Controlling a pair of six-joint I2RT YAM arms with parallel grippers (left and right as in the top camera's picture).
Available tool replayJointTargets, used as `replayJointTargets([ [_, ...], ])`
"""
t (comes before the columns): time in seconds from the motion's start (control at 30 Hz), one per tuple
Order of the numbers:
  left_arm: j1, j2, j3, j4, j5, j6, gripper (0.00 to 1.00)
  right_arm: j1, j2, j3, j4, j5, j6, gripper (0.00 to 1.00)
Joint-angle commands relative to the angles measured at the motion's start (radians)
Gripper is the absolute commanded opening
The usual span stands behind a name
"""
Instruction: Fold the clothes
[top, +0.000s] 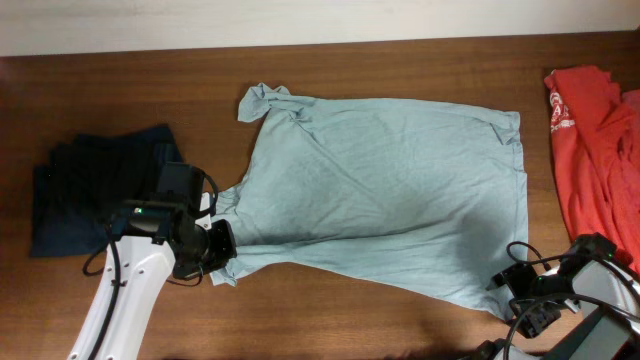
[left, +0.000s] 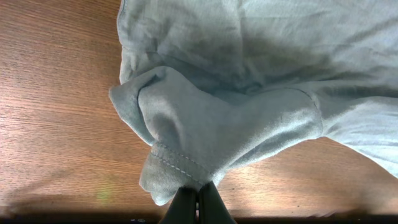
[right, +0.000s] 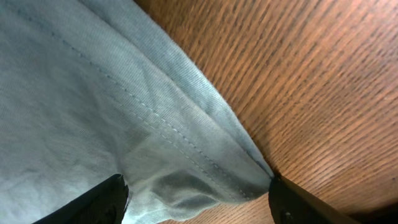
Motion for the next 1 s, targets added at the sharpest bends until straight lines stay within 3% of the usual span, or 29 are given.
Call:
replayJointTargets([
  [0.0,0.000,-0.008,0.010,0.005,-0.011,0.019,0.01,0.005,0.008,-0.014,-0.001,-0.013,0.000,0.72],
  [0.03,0.000,-0.008,0.010,0.007,-0.011,0.019,0.01,0.005,0.008,-0.016,0.000,-0.013,0.000,0.66],
  [0.1,0.000,-0.008,0.010,0.009,-0.011,0.019,0.01,0.005,0.008,-0.017,0.000,-0.013,0.005,0.41],
  [0.13,0.000,-0.008,0.010,0.009,-0.011,0.019,0.00,0.005,0.008,-0.017,0.002,-0.013,0.007,0.27],
  [0.17,0.000,-0.008,0.010,0.009,-0.011,0.019,0.01,0.005,0.008,-0.017,-0.001,-0.014,0.007,0.04],
  [0.5,0.000,-0.008,0.026,0.022,-0.011,0.020,0.01,0.005,-0.020,0.041,-0.040,-0.154,-0.122,0.04],
  [0.97,0.000,-0.018,0.132,-0.056,-0.011,0.042,0.00,0.005,-0.214,0.507,-0.378,-0.154,-0.142,0.04],
])
